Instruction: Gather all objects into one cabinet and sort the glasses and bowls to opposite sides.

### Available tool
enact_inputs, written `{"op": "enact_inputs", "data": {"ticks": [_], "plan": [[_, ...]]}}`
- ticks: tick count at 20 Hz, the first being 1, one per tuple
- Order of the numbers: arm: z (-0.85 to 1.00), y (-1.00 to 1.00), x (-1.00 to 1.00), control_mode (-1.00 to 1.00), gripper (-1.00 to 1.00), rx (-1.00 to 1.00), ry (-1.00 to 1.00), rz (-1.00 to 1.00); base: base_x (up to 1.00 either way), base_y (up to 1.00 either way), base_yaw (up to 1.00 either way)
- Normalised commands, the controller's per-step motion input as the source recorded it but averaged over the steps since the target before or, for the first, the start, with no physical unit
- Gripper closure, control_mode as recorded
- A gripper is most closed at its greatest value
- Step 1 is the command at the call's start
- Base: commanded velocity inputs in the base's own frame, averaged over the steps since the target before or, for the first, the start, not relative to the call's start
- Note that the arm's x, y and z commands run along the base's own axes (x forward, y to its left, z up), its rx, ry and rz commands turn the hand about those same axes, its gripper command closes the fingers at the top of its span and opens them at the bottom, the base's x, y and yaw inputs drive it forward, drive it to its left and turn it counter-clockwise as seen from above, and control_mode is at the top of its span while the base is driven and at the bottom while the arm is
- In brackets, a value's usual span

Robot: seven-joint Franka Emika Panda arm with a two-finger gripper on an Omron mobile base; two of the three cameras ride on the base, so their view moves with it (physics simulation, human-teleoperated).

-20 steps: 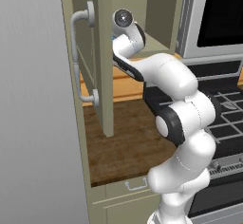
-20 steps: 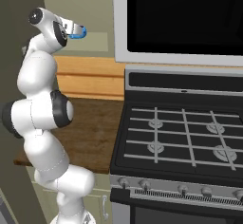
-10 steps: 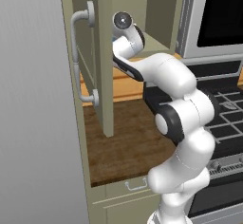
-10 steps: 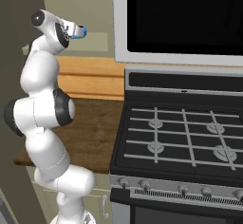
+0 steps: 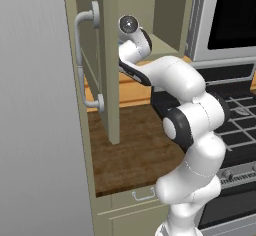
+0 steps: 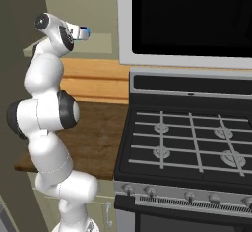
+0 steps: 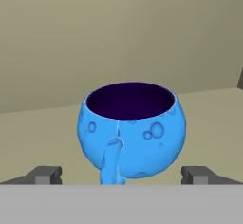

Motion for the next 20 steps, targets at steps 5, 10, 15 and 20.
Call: {"op": "enact_inputs", "data": {"ticks": [5,10,15,20], "plan": [[-0.01,0.00,0.07,-1.00,-1.00,0.00,0.00,0.00,0.00,0.00,0.00],[0.00,0.00,0.01,-1.00,1.00,0.00,0.00,0.00,0.00,0.00,0.00],[0.00,0.00,0.01,-1.00,1.00,0.00,0.00,0.00,0.00,0.00,0.00],[0.00,0.00,0.00,-1.00,1.00,0.00,0.00,0.00,0.00,0.00,0.00]]}}
